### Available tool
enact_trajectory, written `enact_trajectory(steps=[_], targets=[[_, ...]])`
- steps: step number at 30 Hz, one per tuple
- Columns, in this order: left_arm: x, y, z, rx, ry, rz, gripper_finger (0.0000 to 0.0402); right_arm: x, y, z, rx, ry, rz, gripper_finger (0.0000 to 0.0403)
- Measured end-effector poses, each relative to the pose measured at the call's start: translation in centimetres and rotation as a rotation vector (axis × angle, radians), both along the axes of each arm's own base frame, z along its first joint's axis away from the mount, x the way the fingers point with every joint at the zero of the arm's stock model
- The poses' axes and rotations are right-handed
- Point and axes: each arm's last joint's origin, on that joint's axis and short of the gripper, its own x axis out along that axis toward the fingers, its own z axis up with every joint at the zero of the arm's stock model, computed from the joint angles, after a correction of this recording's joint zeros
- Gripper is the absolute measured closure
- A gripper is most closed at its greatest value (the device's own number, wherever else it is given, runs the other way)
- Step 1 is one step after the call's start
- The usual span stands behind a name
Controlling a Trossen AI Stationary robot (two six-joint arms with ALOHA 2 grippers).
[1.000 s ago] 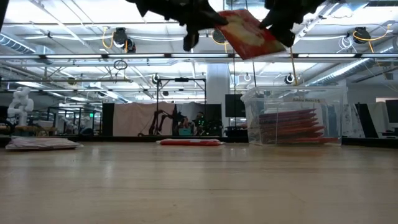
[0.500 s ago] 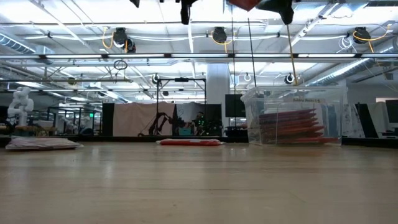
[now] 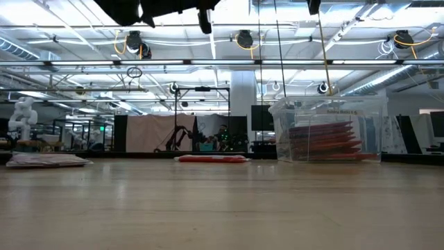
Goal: Sort popcorn bags into baskets
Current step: Put the popcorn bag into the transparent container
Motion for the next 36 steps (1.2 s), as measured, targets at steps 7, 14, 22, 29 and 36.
enact_trajectory(steps=[7,14,22,29,36], targets=[[0.2,-1.0,-1.2,0.024,0.031,0.016,0.0395,1.1,-0.3,-0.7,0.044,0.031,0.097,0.0281],[0.2,-1.2,-1.3,0.048,0.035,0.019,0.0387,1.8,-0.6,-1.2,0.073,0.052,0.128,0.0345],[0.3,-1.1,-1.5,0.024,0.058,0.029,0.0381,1.4,-0.8,-1.3,0.081,0.062,0.116,0.0392],[0.7,-0.8,-1.4,-0.041,0.178,0.032,0.0305,0.7,-1.5,-1.3,0.123,0.061,0.133,0.0389],[-0.9,-0.4,-0.6,-0.136,0.411,0.049,0.0217,-1.0,-2.3,-1.5,0.191,0.1,0.113,0.0392]])
